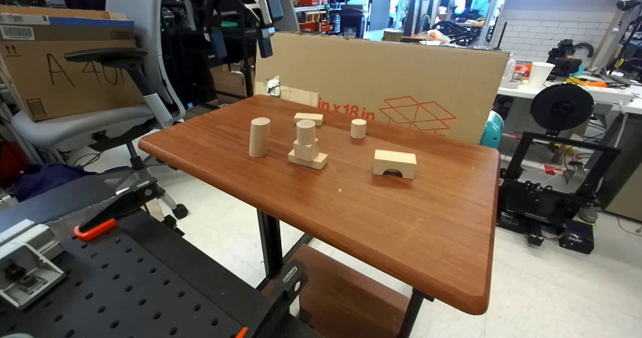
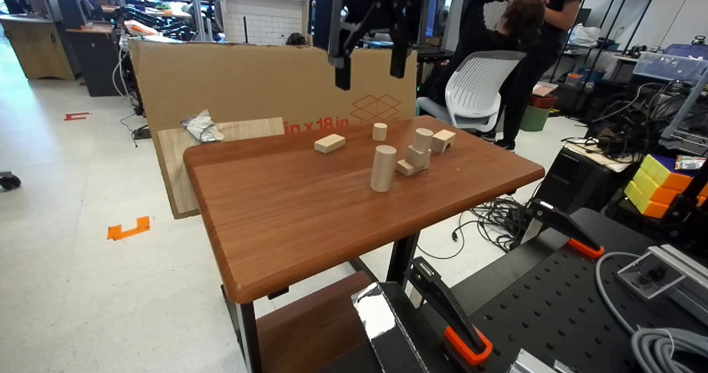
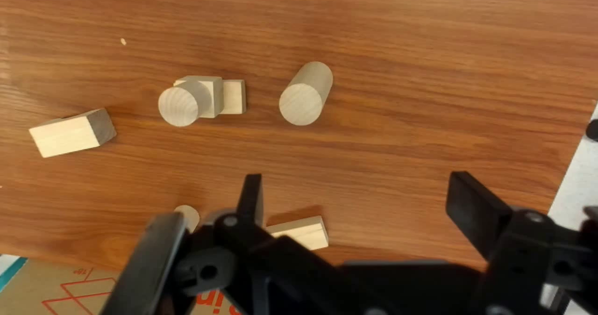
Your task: Move the cylindrical block closer to the cardboard
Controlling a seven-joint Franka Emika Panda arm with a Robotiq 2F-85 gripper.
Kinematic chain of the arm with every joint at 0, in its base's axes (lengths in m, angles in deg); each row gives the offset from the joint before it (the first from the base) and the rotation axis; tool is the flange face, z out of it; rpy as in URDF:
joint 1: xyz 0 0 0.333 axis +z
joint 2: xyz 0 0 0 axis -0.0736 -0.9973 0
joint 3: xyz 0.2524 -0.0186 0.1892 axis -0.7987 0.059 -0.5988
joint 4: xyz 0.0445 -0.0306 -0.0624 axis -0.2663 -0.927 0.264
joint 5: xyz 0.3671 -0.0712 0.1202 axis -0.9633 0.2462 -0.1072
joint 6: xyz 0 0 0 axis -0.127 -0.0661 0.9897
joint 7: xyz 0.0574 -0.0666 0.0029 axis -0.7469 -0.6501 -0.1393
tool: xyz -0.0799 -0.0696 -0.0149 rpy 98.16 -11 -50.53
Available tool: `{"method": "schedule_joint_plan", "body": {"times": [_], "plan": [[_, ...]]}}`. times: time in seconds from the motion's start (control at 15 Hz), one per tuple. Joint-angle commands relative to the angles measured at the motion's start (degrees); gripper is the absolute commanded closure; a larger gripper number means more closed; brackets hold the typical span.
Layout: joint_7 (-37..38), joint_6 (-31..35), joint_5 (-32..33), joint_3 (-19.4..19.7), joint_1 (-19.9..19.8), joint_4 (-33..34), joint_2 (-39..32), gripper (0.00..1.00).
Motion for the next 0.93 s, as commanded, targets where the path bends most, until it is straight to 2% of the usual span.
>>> {"method": "schedule_joint_plan", "body": {"times": [0.0, 0.47, 0.87], "plan": [[-2.5, 1.0, -0.9, 2.2, 1.9, 3.7, -5.1, 0.0], [-3.4, -2.0, -3.1, 3.5, 2.9, 7.1, -11.6, 0.0], [-6.9, -5.0, -8.7, 3.9, 1.9, 8.9, -15.3, 0.0]]}}
